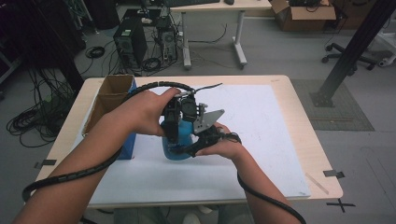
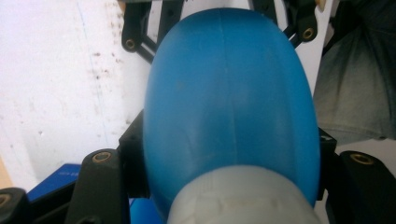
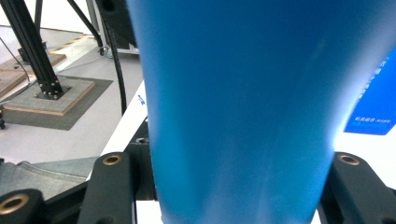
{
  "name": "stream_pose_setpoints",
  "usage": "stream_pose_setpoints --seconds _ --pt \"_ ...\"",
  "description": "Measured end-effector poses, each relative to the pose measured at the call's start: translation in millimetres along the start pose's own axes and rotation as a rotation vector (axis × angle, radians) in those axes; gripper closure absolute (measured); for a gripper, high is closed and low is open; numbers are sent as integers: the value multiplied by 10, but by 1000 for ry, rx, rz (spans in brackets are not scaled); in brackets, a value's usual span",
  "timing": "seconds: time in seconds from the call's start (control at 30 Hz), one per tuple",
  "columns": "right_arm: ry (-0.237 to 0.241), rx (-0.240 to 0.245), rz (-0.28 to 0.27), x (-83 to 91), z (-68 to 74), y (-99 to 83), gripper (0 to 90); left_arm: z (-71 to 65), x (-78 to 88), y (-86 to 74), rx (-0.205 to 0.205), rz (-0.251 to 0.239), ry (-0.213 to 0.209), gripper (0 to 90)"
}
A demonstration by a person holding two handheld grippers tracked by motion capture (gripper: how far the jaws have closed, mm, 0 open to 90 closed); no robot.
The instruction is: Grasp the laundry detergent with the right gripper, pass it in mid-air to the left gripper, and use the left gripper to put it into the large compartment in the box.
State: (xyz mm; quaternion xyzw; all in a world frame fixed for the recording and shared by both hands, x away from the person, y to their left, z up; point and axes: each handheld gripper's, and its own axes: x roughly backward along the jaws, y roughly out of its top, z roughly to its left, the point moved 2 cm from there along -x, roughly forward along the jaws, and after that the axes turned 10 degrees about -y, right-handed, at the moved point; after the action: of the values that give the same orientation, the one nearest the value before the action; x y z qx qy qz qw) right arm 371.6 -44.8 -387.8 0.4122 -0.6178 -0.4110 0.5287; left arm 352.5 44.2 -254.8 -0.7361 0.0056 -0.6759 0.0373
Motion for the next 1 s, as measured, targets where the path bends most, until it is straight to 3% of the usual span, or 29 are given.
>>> stream_pose_setpoints --seconds 0.1,0.23,0.57,1.0 --pt "-1 -4 -13 16 -2 -4 419 0 21 2 -5 -10 2 387" --pt "-29 -52 -25 41 -30 -38 255 -2 53 2 4 -15 -7 387" --pt "-52 -84 -6 170 -44 -124 160 16 84 25 17 -11 -10 387" --pt "-62 -64 64 372 -107 -75 4 37 153 53 38 -29 -14 387"
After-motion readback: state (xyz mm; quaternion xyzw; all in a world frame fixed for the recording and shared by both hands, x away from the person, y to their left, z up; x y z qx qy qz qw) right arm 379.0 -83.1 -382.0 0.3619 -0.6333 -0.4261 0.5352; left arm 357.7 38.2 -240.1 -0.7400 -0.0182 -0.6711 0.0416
